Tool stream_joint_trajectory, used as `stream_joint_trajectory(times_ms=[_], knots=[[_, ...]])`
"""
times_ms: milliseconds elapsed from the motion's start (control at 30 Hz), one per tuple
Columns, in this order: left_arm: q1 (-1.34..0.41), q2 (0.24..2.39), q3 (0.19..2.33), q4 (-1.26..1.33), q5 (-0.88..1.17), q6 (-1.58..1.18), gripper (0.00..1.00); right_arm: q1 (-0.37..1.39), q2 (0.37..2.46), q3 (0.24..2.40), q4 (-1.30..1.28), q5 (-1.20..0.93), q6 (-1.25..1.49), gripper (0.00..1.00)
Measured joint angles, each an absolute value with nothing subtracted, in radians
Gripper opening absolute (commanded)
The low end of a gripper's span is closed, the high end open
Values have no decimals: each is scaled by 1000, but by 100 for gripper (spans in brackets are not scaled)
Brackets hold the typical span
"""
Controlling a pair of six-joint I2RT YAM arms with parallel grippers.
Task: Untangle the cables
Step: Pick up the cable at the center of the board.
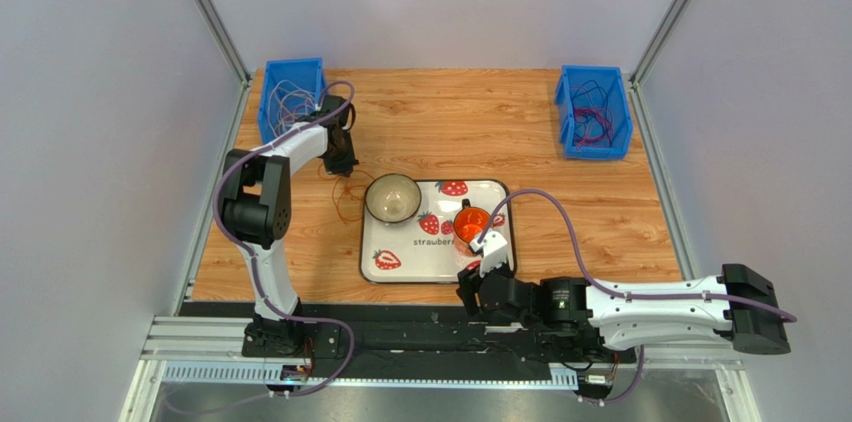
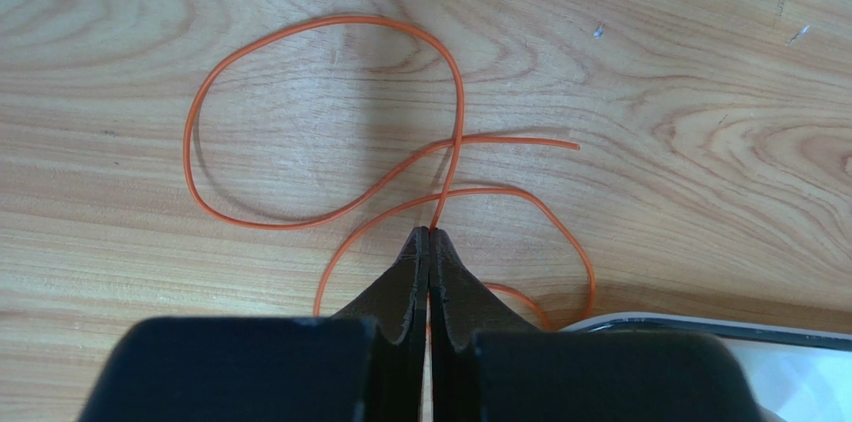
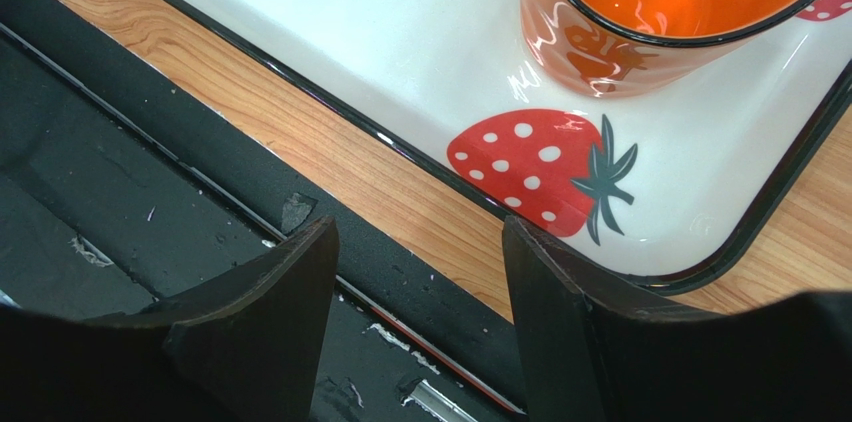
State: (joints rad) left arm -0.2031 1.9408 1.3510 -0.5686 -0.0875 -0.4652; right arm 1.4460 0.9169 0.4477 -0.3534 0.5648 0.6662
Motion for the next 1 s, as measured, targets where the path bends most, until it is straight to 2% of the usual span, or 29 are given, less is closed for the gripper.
stream_joint_trajectory(times_ms=[200,367,700,767,800,833,900,1000], knots=[[-203,1924,1351,-595,-87,-466,0,1446,916,460,-363,575,665,65],[-203,1792,1367,-682,-88,-463,0,1446,896,484,-364,583,660,65],[-203,1527,1589,-822,-107,-431,0,1446,881,512,-369,595,654,65],[-203,1502,1615,-836,-110,-419,14,1446,877,513,-374,595,654,65],[-203,1492,1618,-838,-110,-413,28,1446,873,513,-381,595,655,65],[-203,1487,1619,-840,-109,-406,34,1446,869,513,-385,596,655,65],[-203,1488,1611,-844,-102,-397,41,1446,858,513,-393,598,657,65],[-203,1497,1524,-813,-90,-398,45,1446,845,513,-403,603,660,65]])
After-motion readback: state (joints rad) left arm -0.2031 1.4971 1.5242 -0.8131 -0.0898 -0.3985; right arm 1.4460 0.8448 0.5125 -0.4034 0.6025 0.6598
